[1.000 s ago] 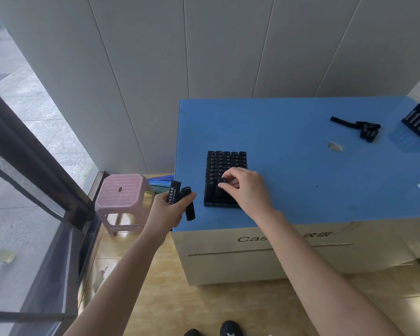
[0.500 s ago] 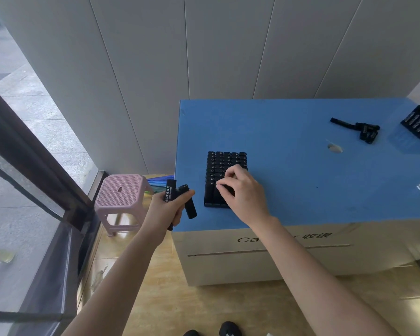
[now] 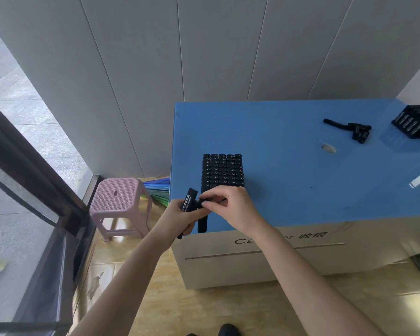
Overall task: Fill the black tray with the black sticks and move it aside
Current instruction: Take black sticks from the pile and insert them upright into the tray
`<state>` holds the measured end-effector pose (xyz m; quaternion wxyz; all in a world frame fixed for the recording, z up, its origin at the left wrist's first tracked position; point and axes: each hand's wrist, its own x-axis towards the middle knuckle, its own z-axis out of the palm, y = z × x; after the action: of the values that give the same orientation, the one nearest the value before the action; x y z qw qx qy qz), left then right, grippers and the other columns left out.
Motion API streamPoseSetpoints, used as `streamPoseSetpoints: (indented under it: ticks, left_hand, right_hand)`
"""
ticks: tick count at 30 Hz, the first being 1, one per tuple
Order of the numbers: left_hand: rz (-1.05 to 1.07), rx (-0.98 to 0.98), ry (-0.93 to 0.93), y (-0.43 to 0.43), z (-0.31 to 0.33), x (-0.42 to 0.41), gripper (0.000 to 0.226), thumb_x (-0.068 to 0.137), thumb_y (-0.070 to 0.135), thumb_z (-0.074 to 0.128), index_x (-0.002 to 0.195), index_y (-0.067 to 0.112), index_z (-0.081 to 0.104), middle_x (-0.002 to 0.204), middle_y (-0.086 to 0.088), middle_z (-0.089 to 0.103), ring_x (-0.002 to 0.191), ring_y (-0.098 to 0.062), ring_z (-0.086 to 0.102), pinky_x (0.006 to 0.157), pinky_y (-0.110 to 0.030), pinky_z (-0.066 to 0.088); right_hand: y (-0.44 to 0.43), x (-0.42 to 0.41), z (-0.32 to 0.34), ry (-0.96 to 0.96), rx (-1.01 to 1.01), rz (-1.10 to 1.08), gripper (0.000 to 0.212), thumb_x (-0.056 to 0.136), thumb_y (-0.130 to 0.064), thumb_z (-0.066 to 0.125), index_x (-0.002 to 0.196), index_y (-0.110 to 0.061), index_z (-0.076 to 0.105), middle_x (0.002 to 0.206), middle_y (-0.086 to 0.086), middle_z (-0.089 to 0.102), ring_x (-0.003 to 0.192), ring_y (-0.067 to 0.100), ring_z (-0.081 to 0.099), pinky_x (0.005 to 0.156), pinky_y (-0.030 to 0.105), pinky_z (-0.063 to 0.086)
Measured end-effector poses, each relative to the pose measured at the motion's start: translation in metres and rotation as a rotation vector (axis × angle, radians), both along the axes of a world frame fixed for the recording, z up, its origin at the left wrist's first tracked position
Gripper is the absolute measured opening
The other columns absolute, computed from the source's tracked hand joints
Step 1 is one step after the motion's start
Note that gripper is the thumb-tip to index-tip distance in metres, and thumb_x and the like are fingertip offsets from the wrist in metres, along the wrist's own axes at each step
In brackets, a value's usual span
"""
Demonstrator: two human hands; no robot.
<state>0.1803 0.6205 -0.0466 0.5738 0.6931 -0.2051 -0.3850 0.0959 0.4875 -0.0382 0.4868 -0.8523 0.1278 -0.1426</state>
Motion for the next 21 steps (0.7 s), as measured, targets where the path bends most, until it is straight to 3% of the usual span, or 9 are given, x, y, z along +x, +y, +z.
streamPoseSetpoints:
  ticks: [3,7,11,16,21]
  left_hand:
    - [0.042,-0.035,0.081,-0.001,-0.002,0.000,0.012,0.089,0.012,0.061,0.095,0.002,0.062,0.050,0.003,0.038,0.039,-0.009,0.032,0.039,-0.018,0.030]
    - [0.112,0.004,0.207,0.004,-0.004,0.007,0.006,0.093,0.011,0.053,0.092,0.005,0.051,0.056,0.000,0.041,0.041,-0.011,0.035,0.041,-0.020,0.032]
    - [0.148,0.027,0.281,0.007,-0.003,0.009,0.010,0.091,0.009,0.048,0.081,0.006,0.047,0.062,-0.006,0.044,0.043,-0.013,0.038,0.043,-0.021,0.035]
    - [0.193,0.031,0.283,0.010,-0.004,0.008,0.006,0.090,0.004,0.048,0.085,0.004,0.052,0.069,-0.009,0.045,0.056,-0.016,0.043,0.054,-0.025,0.040]
    - [0.202,0.035,0.286,0.013,-0.004,0.007,0.011,0.090,0.002,0.050,0.096,0.000,0.060,0.077,-0.010,0.048,0.064,-0.018,0.046,0.062,-0.026,0.043]
  right_hand:
    - [-0.015,-0.006,0.003,-0.017,-0.031,-0.085,0.013,0.080,-0.011,0.071,0.092,-0.014,0.072,0.083,-0.006,0.070,0.076,0.005,0.065,0.075,0.016,0.053]
    - [-0.035,-0.012,0.003,-0.054,-0.102,-0.248,0.012,0.079,-0.010,0.071,0.091,-0.013,0.072,0.079,-0.008,0.067,0.069,0.001,0.062,0.070,0.008,0.049]
    - [-0.041,-0.011,-0.002,-0.079,-0.256,-0.294,0.015,0.081,-0.011,0.069,0.095,-0.012,0.071,0.085,-0.005,0.068,0.072,0.007,0.063,0.073,0.013,0.052]
    - [-0.043,-0.006,-0.009,-0.103,-0.377,-0.250,0.015,0.082,-0.013,0.069,0.097,-0.010,0.071,0.089,0.001,0.071,0.072,0.009,0.063,0.073,0.021,0.053]
    - [-0.043,0.000,-0.016,-0.142,-0.455,-0.183,0.014,0.080,-0.010,0.070,0.094,-0.008,0.073,0.089,0.001,0.071,0.070,0.007,0.061,0.070,0.021,0.051]
